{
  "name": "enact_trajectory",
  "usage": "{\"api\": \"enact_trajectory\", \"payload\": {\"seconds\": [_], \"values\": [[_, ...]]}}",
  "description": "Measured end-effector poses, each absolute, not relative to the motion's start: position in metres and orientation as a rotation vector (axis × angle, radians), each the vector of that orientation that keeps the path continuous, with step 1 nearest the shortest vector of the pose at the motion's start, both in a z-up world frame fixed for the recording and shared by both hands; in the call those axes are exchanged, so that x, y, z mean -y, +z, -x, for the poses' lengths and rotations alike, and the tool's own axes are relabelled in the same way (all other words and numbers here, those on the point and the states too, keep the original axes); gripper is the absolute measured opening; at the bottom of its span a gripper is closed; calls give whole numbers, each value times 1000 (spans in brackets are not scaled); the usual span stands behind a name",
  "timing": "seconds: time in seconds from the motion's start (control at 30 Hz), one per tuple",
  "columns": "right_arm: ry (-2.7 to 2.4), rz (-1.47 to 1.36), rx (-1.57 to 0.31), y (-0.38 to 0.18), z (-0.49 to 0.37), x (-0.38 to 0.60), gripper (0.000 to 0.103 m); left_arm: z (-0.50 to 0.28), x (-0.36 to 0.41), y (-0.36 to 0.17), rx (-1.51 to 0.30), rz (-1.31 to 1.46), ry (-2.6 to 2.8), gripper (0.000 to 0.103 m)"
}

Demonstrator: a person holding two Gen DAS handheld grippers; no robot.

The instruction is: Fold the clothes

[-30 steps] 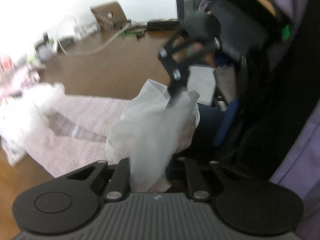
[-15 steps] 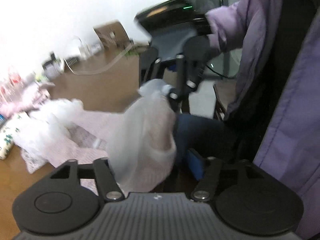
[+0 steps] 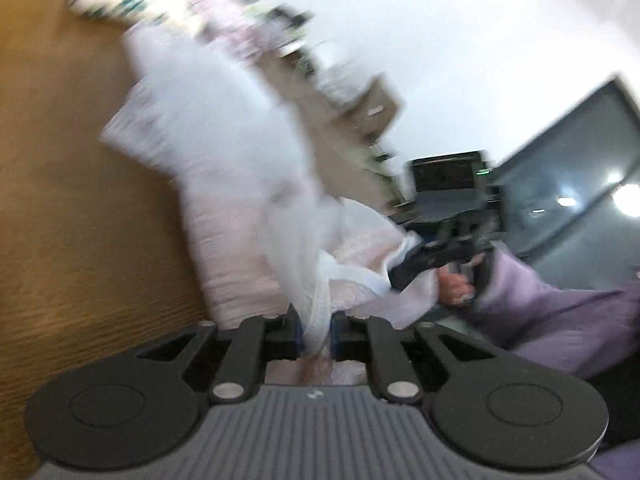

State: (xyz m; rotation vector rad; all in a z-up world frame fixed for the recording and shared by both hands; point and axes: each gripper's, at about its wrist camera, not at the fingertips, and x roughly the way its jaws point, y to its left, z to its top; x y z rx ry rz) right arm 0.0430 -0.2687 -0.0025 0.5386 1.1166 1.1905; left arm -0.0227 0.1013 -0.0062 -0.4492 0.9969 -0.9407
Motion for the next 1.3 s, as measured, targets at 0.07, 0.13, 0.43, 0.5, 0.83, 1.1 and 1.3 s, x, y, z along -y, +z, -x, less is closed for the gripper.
{"api": "enact_trajectory", "payload": {"seconds": [0.07, 0.13, 0.43, 0.5, 0.83, 1.1, 1.3], "values": [[1152, -543, -1074, -1, -34, 279, 47, 22, -102, -11, -1018, 495, -935, 13], [1114, -524, -1015, 6, -24, 289, 53, 18, -104, -12, -1036, 534, -933, 13], [865, -262, -733, 38, 19, 292, 47, 13, -83, 10, -876, 457, -811, 55], [844, -255, -740, 29, 17, 276, 26, 28, -74, 17, -770, 354, -745, 55], [740, -388, -807, 8, 3, 279, 14, 45, -57, 16, -645, 237, -705, 13], [664, -383, -770, 20, 29, 271, 39, 19, -73, -1, -752, 671, -624, 13], [573, -342, -687, 36, 60, 268, 69, 32, -77, -15, -702, 839, -466, 43]]}}
